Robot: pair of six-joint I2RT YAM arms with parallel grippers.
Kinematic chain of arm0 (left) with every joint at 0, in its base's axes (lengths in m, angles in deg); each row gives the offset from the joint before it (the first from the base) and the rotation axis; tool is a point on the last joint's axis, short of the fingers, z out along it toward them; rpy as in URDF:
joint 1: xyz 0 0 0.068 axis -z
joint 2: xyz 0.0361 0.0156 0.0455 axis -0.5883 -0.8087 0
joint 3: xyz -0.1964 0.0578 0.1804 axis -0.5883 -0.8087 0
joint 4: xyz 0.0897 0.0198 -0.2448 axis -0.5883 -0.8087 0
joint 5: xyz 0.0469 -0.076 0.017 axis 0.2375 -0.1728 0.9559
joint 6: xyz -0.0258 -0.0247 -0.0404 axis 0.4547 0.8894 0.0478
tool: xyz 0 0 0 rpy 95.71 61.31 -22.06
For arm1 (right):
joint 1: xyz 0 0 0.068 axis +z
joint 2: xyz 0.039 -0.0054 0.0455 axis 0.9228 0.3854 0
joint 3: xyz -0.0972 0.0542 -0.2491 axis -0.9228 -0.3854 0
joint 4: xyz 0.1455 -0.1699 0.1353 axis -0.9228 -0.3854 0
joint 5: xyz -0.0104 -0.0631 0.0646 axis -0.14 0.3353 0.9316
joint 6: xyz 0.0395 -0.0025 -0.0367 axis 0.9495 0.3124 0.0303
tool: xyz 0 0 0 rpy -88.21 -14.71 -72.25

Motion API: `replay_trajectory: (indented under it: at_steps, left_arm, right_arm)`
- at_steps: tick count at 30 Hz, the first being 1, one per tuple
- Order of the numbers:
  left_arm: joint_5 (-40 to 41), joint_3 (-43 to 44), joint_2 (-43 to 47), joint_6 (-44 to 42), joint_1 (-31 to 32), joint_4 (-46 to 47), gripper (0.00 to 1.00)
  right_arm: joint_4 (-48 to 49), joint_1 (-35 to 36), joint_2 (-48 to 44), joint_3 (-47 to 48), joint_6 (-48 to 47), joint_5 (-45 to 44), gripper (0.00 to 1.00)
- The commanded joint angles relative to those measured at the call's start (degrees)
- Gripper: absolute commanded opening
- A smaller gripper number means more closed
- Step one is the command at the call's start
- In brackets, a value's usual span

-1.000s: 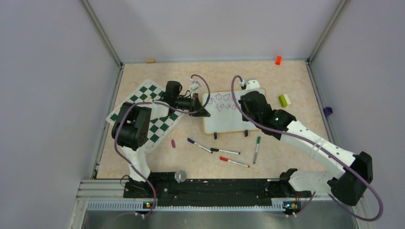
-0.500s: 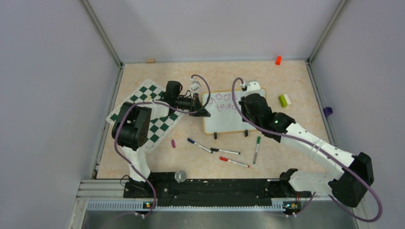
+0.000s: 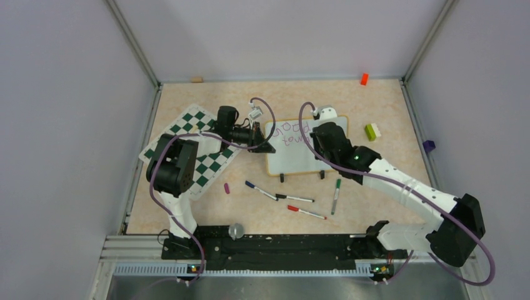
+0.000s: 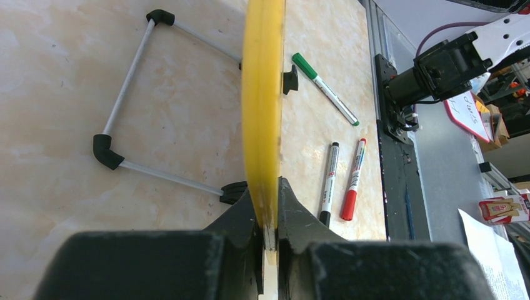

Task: Write a sentence on the whiteboard

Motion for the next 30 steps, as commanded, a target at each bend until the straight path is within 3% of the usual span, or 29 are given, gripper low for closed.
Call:
replay_trajectory:
  at_steps: [1, 30]
  left_arm:
    - [1.8, 0.4, -1.0, -3.5, 0.9, -2.8, 0.00]
    - [1.8, 0.3, -0.9, -3.6, 0.9, -2.8, 0.00]
  right_arm:
    - [1.8, -0.5, 0.2, 1.3, -0.3, -0.3, 0.00]
    - [2.3, -0.6, 4.1, 2.4, -0.2, -2.1, 0.00]
